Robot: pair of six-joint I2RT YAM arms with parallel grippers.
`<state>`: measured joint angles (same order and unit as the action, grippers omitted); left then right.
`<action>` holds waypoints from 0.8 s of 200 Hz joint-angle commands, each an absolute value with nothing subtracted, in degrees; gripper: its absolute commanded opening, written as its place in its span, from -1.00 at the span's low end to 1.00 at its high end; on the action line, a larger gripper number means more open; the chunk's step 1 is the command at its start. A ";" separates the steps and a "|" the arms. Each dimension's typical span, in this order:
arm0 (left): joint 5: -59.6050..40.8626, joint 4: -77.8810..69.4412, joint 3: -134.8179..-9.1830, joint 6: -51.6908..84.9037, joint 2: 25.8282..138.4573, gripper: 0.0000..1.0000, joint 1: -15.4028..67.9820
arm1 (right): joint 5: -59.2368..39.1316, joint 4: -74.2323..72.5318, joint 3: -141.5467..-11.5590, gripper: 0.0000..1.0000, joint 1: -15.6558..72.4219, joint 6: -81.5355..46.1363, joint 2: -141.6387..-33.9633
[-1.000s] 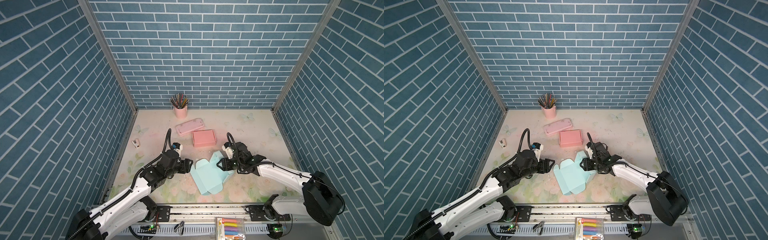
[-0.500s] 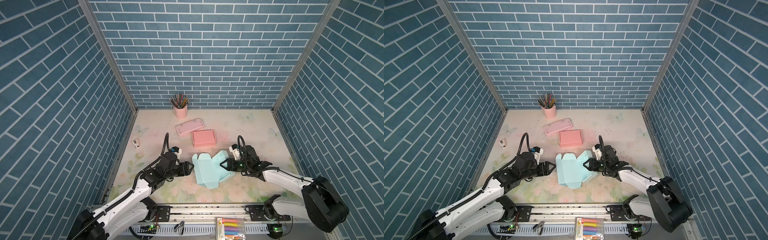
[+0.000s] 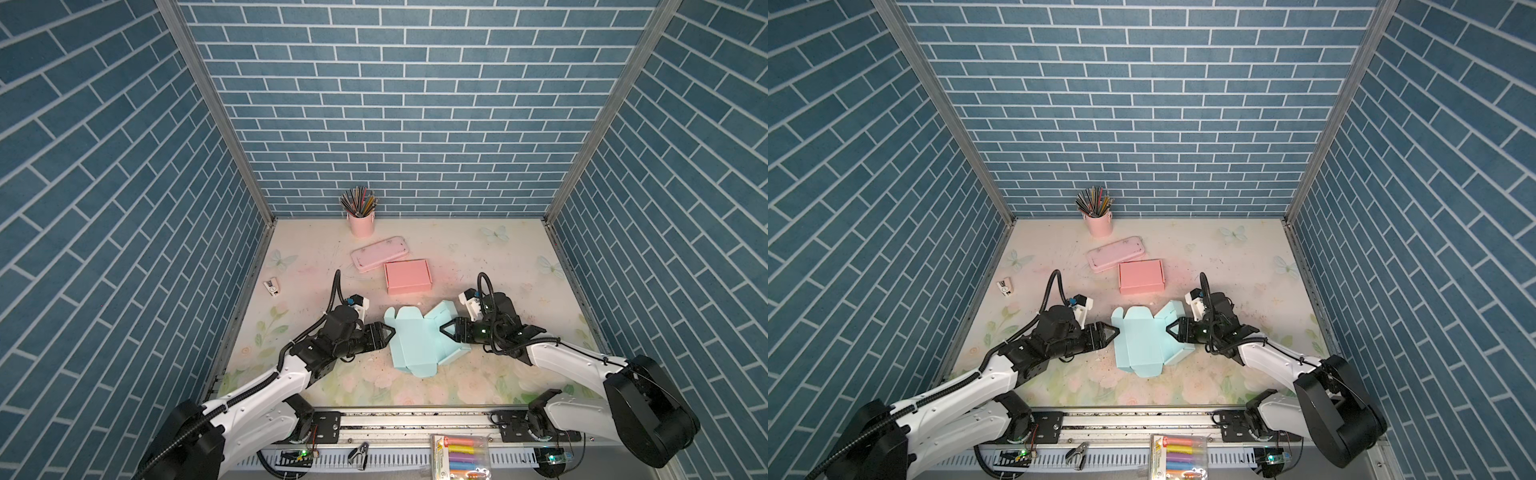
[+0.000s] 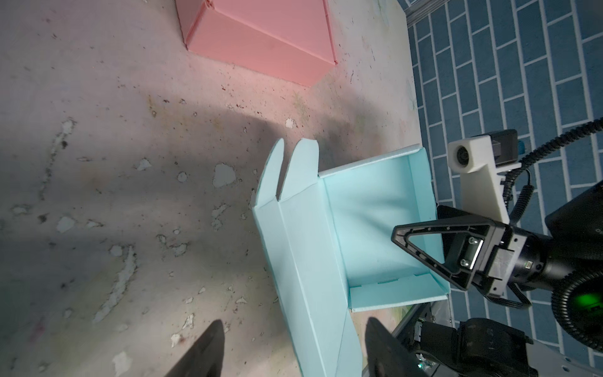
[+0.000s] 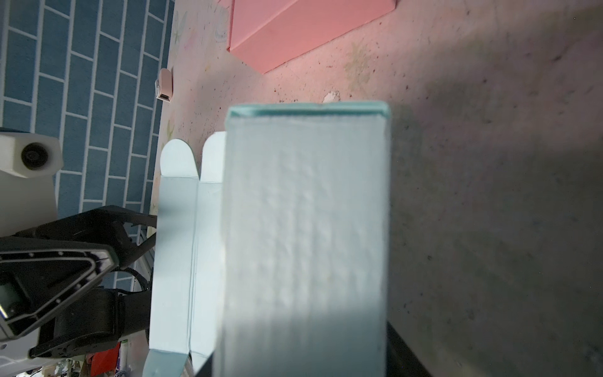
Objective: Fold the paper box
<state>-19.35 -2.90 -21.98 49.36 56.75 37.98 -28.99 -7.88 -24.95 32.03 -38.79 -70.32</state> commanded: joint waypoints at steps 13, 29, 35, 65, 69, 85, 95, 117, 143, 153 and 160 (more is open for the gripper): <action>-17.90 -7.15 -23.26 51.09 60.32 0.16 40.69 | -29.90 -9.20 -23.57 0.10 31.55 -39.98 -69.23; -17.73 -7.79 -23.73 51.50 62.41 0.03 41.42 | -30.06 -9.58 -23.38 0.10 31.56 -40.08 -69.03; -17.61 -8.06 -23.89 51.75 62.98 -0.02 41.65 | -29.97 -9.71 -23.30 0.10 31.55 -40.08 -68.93; -16.78 -8.54 -23.94 52.92 64.51 -0.28 42.01 | -29.62 -9.28 -23.08 0.10 31.55 -39.95 -68.21; -16.57 -8.54 -23.92 53.08 64.59 -0.32 41.98 | -29.66 -9.19 -23.00 0.11 31.55 -39.91 -68.06; -16.08 -8.26 -23.83 53.66 64.90 -0.52 42.00 | -29.12 -8.43 -23.02 0.11 31.55 -39.47 -67.71; -15.77 -8.29 -23.84 53.87 65.14 -0.60 41.98 | -28.53 -7.56 -23.22 0.12 31.55 -39.01 -67.59; -15.12 -8.39 -23.65 54.64 64.98 -0.69 41.93 | -27.71 -5.32 -23.94 0.16 31.51 -37.68 -67.36; -14.18 -7.30 -24.40 54.52 64.35 -0.75 41.94 | -26.45 -2.35 -24.88 0.23 31.56 -35.97 -66.24; -13.84 -6.62 -24.80 54.10 64.02 -0.78 41.94 | -25.69 -0.66 -25.30 0.26 31.56 -34.92 -65.63; -13.55 -5.88 -25.10 53.82 63.76 -0.81 41.94 | -25.01 0.53 -25.55 0.29 31.63 -34.11 -65.03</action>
<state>-15.81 -7.11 -22.94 54.19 64.93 41.91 -27.64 -4.58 -23.57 31.75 -37.69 -67.18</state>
